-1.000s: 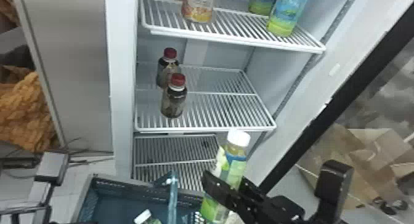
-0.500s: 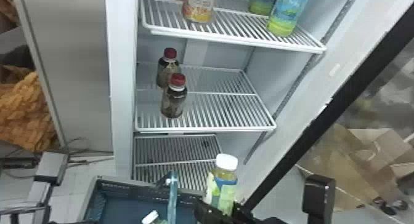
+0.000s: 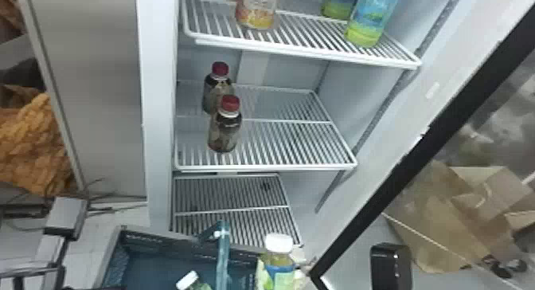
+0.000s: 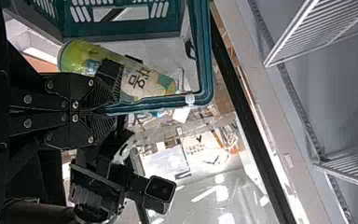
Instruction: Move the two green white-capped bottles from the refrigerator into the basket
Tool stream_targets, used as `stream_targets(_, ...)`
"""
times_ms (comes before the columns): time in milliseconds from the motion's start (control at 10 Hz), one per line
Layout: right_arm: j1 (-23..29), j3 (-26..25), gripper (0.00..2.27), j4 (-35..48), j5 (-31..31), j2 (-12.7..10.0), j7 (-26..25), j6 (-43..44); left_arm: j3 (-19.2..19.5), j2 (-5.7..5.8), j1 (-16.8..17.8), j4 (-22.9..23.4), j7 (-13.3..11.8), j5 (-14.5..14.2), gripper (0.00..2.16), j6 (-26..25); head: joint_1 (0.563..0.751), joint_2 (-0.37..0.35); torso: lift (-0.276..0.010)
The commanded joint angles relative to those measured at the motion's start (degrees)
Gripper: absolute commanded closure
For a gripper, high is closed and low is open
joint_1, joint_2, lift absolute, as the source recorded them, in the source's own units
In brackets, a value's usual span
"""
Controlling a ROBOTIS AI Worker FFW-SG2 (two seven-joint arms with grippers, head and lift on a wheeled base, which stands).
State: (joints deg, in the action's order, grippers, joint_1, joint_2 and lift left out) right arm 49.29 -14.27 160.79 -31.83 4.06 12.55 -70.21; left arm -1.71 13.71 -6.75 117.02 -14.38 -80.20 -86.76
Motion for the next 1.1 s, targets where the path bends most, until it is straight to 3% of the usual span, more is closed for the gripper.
stream_targets(0,-0.8,0.1,0.84,-1.4,-0.3,0.2,-0.1,-0.2,0.0,0.0,0.0,-0.1,0.1,0.0,1.16,0.0,0.695,-0.35,-0.263)
stream_targets(200,-1.9,0.8,0.83,-3.4,-1.3,0.3,0.0,-0.2,0.0,0.0,0.0,-0.1,0.1,-0.1,1.16,0.0,0.695,-0.35,-0.263)
stream_targets(500,-2.2,0.9,0.53,-3.6,-1.5,0.3,-0.1,-0.7,0.1,0.0,0.0,0.0,0.0,-0.1,1.16,0.0,0.695,-0.35,-0.263)
stream_targets(1000,-1.9,0.4,0.54,-3.8,-0.7,0.0,-0.1,1.2,0.2,0.0,-0.3,0.0,0.0,-0.4,1.16,0.0,0.695,-0.35,-0.263)
